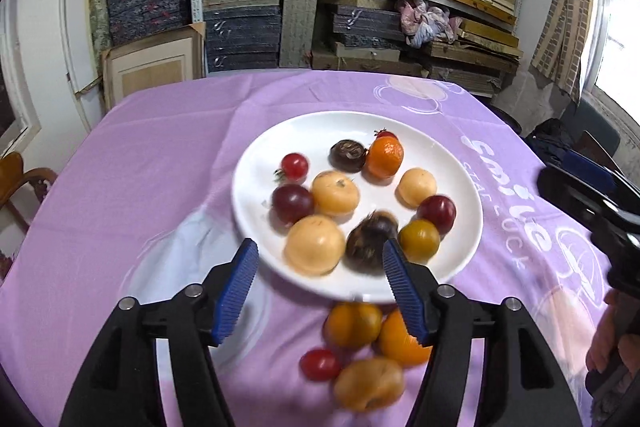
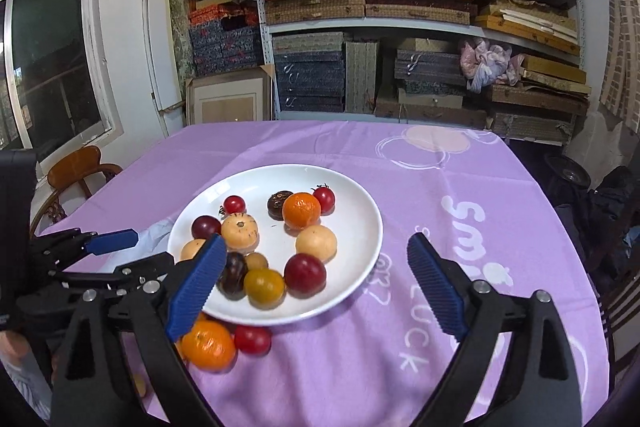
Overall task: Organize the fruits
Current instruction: 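Lift both open tools away from the white plate, then move the left tool to the small brown round fruit and close on it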
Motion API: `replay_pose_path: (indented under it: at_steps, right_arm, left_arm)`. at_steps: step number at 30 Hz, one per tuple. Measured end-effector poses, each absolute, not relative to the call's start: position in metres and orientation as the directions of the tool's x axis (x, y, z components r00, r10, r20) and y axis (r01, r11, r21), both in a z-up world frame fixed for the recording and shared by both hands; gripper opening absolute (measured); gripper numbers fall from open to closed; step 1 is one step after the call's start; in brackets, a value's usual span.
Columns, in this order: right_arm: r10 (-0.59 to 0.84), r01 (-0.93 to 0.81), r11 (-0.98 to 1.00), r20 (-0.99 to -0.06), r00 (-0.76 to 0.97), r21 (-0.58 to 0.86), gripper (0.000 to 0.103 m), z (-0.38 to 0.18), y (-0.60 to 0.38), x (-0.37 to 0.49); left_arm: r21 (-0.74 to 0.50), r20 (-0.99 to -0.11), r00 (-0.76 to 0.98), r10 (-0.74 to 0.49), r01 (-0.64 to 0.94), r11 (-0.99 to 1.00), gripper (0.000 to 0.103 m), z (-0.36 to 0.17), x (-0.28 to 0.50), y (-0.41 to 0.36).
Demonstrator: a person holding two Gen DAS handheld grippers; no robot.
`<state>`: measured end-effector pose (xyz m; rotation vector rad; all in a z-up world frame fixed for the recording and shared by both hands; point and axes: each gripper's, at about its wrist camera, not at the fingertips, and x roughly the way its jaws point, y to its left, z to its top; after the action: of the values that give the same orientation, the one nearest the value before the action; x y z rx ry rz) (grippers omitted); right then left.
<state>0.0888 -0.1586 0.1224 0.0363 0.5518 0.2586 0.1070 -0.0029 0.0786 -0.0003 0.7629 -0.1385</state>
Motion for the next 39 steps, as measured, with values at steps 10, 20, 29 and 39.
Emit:
replay_pose_path:
  at_steps: [10,20,29,39]
  right_arm:
    - [0.248,-0.212,0.969,-0.454,0.856,0.129,0.099,0.088,-0.160,-0.001]
    - [0.206,-0.163,0.978,-0.472,0.857,0.132,0.099,0.077,-0.174,0.007]
    - [0.210,-0.154,0.976,-0.505,0.837,0.150,0.099,0.069,-0.176,0.016]
    - [0.209,-0.148,0.977,-0.525,0.825,0.155,0.099,0.065,-0.176,0.020]
  left_arm:
    - [-0.062,-0.691,0.720,-0.068,0.034,0.997,0.075,0.065,0.016,0.026]
    - [0.010,-0.682,0.730,-0.038,0.061,0.998,0.076,0.048,0.003,0.004]
    - [0.005,-0.697,0.716,-0.028,0.044,0.999,0.076,0.036,0.005,0.008]
    - [0.008,-0.713,0.701,-0.031,0.051,0.999,0.076,0.028,0.006,0.005]
